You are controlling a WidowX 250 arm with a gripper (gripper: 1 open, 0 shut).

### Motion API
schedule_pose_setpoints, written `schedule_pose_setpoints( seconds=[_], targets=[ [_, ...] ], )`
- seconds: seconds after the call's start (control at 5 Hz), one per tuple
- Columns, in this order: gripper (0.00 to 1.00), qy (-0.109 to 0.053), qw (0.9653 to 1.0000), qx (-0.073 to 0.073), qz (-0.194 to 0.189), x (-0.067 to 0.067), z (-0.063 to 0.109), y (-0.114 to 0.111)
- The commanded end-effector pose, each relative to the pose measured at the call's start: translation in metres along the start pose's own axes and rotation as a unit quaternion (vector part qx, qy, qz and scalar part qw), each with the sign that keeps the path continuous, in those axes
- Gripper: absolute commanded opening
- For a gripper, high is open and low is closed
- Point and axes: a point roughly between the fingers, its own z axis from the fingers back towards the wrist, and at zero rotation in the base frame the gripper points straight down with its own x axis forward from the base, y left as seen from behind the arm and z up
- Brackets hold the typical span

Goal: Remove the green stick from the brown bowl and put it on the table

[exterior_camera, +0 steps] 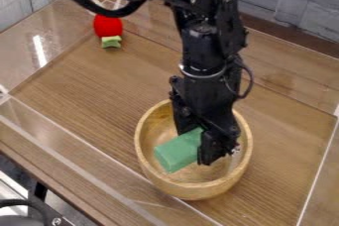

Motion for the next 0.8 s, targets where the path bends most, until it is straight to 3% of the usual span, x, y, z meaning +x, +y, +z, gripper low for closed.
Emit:
schedule_pose_setpoints(
  seconds=[0.0,0.6],
  targets=[
    [0.0,-0.023,0.9996,0.006,0.013,0.011,0.006,0.008],
    [0.0,-0.029,0.9989,0.008,0.036,0.023,-0.01,0.009]
  ],
)
